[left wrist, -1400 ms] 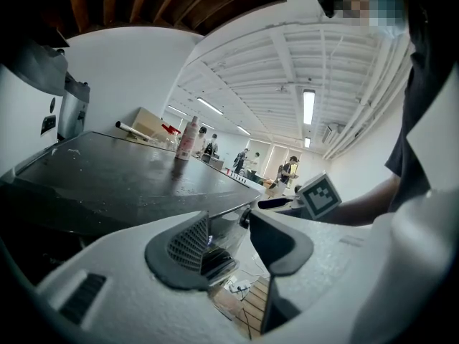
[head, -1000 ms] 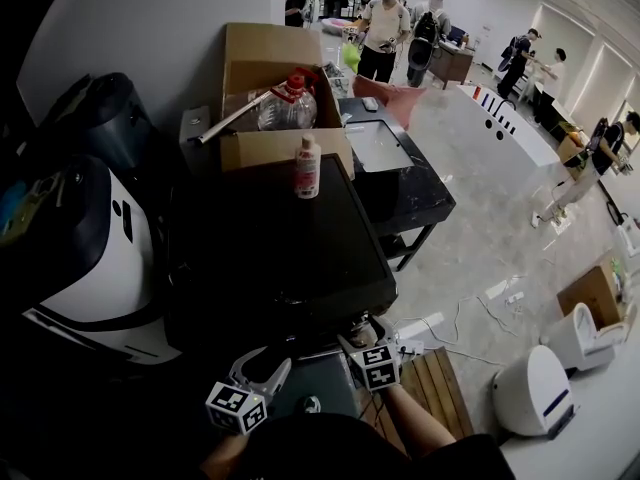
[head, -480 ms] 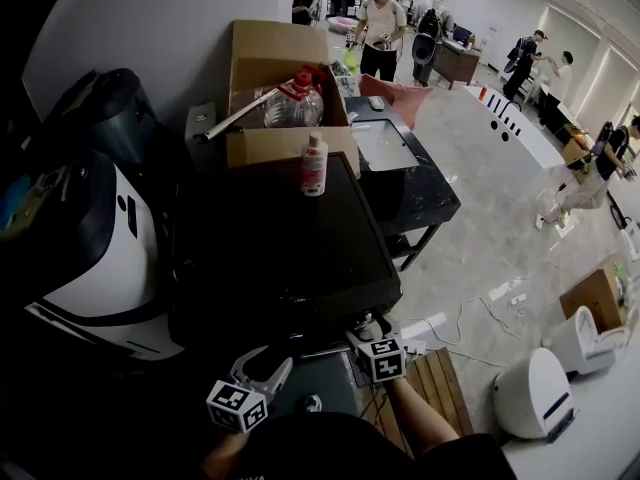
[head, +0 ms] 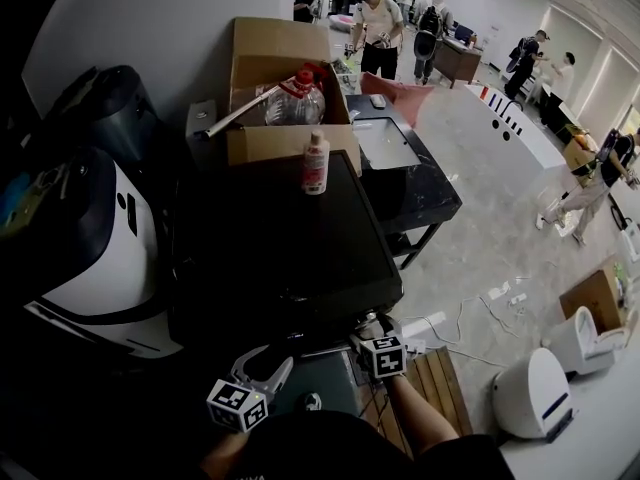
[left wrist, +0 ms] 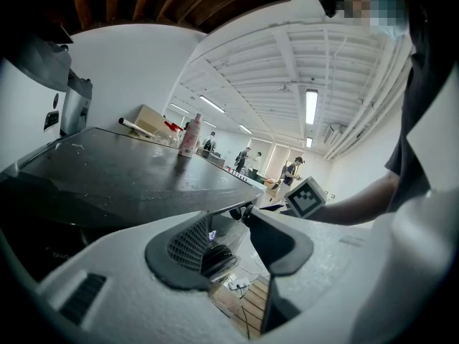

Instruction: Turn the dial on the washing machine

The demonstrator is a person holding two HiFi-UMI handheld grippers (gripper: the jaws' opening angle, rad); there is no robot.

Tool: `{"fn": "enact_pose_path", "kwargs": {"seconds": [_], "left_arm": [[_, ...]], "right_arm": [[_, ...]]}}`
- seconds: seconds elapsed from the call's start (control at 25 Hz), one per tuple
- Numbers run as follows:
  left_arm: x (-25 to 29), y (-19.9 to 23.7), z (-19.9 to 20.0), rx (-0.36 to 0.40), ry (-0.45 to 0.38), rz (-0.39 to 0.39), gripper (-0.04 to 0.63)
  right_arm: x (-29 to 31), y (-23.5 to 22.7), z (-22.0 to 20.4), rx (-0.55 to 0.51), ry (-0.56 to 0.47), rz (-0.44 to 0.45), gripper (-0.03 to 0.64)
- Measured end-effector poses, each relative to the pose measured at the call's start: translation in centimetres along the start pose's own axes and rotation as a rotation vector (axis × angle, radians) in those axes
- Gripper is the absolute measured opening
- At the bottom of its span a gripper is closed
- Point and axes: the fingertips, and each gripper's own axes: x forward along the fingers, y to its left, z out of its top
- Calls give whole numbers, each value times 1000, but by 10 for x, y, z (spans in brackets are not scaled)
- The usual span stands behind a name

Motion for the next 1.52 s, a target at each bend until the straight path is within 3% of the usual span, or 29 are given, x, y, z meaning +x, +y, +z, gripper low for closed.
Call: {"fn": "enact_pose_path", "kwargs": {"seconds": [0.32, 0.52, 0.68, 1.0, 1.28, 1.52], "left_arm": [[-5, 7, 0, -8, -1, 25, 184], [-13, 14, -3, -17, -10, 56, 184], [-17, 18, -6, -28, -8, 70, 184], [-13, 15, -2, -25, -16, 59, 184], [-13, 17, -3, -29, -11, 70, 184], [-12, 17, -5, -33, -8, 69, 183]], "right_arm": [[12, 9, -34, 54, 88, 36, 371], [4, 4, -22, 61, 5, -40, 397], [-5, 0, -2, -21, -69, -88, 394], [-2, -10, 0, -40, -51, -138, 297], [-2, -16, -1, 21, -57, -72, 273], [2, -18, -2, 149, -53, 21, 273]]}}
